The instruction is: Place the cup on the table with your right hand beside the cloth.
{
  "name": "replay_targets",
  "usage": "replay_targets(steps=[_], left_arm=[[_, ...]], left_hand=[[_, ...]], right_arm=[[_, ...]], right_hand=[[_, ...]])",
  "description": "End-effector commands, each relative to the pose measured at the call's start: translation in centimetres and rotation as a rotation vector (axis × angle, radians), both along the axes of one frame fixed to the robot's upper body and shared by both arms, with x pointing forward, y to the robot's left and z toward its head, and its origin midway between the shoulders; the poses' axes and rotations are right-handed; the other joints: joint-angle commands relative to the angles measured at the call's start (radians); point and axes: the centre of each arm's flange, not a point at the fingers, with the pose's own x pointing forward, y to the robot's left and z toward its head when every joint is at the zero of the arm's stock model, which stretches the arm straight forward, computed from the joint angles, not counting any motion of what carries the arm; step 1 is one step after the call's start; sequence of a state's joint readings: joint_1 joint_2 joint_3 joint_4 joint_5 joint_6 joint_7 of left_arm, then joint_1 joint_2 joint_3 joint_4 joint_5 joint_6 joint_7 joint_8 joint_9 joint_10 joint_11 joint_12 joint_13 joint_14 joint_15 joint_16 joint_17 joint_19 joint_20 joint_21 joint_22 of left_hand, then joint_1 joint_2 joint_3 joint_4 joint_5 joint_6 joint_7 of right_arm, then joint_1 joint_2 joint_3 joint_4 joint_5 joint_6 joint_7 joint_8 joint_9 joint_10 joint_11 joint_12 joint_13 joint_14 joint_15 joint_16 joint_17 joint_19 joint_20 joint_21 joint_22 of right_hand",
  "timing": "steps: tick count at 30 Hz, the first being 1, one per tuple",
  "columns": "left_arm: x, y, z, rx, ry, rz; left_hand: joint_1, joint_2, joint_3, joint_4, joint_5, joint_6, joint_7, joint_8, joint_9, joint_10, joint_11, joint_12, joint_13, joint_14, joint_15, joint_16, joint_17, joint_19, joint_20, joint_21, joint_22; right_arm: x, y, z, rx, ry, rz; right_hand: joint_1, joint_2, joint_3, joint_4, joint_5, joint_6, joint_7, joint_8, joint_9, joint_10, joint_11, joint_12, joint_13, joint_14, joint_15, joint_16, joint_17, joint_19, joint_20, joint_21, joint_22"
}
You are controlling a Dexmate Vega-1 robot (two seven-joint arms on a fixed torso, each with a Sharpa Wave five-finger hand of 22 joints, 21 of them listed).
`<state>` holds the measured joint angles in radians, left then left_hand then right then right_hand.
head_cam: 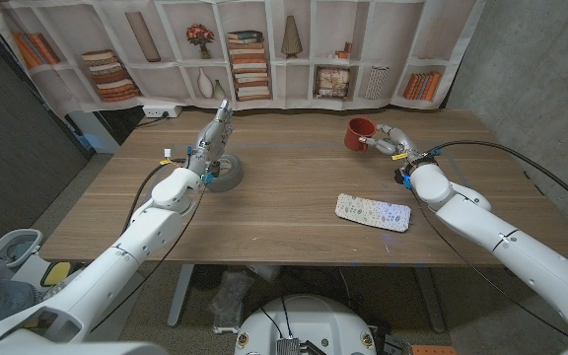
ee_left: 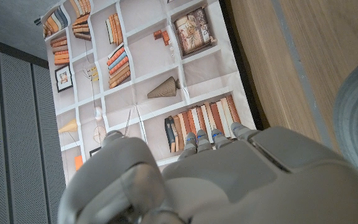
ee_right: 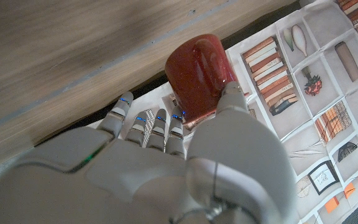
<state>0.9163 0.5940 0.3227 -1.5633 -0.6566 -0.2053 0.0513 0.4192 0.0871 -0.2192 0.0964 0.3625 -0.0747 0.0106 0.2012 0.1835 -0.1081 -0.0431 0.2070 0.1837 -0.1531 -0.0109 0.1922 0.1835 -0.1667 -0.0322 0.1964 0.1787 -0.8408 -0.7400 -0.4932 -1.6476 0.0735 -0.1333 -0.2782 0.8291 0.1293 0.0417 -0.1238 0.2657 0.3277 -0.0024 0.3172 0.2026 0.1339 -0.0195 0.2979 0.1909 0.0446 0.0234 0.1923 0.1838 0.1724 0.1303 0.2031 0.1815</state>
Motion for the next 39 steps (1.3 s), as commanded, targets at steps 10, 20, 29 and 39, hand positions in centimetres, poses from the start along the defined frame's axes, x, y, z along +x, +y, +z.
replay_targets(steps=[10, 20, 29, 39], left_arm=[[0.5, 0.2, 0.5, 0.007, 0.010, 0.001], [0.4, 0.4, 0.4, 0.014, 0.010, 0.013], [0.0, 0.8, 0.4, 0.008, 0.003, 0.019], [0.0, 1.0, 0.2, 0.006, 0.009, 0.020]], left_hand=[[0.008, 0.004, -0.011, 0.001, -0.002, 0.003, 0.004, -0.002, 0.004, 0.003, 0.003, -0.003, 0.005, -0.001, 0.001, -0.003, 0.002, -0.027, -0.026, 0.007, 0.005], [0.009, 0.005, -0.012, 0.001, -0.002, 0.003, 0.004, -0.003, 0.004, 0.002, 0.003, -0.003, 0.005, 0.000, 0.001, -0.003, 0.002, -0.028, -0.025, 0.007, 0.005], [0.010, 0.006, -0.013, 0.001, -0.002, 0.004, 0.004, -0.002, 0.004, 0.005, 0.004, -0.002, 0.005, 0.002, 0.001, -0.002, 0.002, -0.028, -0.027, 0.007, 0.005], [0.011, 0.007, -0.015, 0.001, -0.002, 0.005, 0.005, -0.002, 0.004, 0.004, 0.003, -0.003, 0.005, 0.001, 0.001, -0.003, 0.002, -0.027, -0.026, 0.007, 0.005]], right_arm=[[0.4, 0.6, -0.6, -0.022, 0.002, -0.020], [0.9, 1.0, -1.0, -0.038, 0.011, -0.029], [1.3, 1.2, -1.3, -0.084, 0.018, -0.069], [1.7, 1.1, -1.5, -0.090, 0.043, -0.083]], right_hand=[[0.003, 0.010, 0.007, 0.001, -0.009, 0.151, -0.151, -0.010, 0.004, 0.012, -0.002, -0.006, 0.000, 0.014, -0.005, 0.001, 0.003, 0.006, 0.005, 0.000, 0.003], [0.003, 0.011, 0.008, 0.001, -0.012, 0.153, -0.151, -0.012, 0.004, 0.014, -0.001, -0.006, 0.000, 0.019, -0.006, 0.002, 0.003, 0.006, 0.004, 0.000, 0.003], [0.003, 0.011, 0.009, 0.002, -0.014, 0.155, -0.152, -0.013, 0.005, 0.016, -0.002, -0.006, 0.001, 0.021, -0.005, 0.002, 0.003, 0.006, 0.005, 0.000, 0.003], [0.001, 0.012, 0.009, 0.003, -0.017, 0.165, -0.153, -0.012, 0.005, 0.019, -0.001, -0.006, 0.001, 0.024, -0.007, 0.003, 0.003, 0.006, 0.005, 0.000, 0.003]])
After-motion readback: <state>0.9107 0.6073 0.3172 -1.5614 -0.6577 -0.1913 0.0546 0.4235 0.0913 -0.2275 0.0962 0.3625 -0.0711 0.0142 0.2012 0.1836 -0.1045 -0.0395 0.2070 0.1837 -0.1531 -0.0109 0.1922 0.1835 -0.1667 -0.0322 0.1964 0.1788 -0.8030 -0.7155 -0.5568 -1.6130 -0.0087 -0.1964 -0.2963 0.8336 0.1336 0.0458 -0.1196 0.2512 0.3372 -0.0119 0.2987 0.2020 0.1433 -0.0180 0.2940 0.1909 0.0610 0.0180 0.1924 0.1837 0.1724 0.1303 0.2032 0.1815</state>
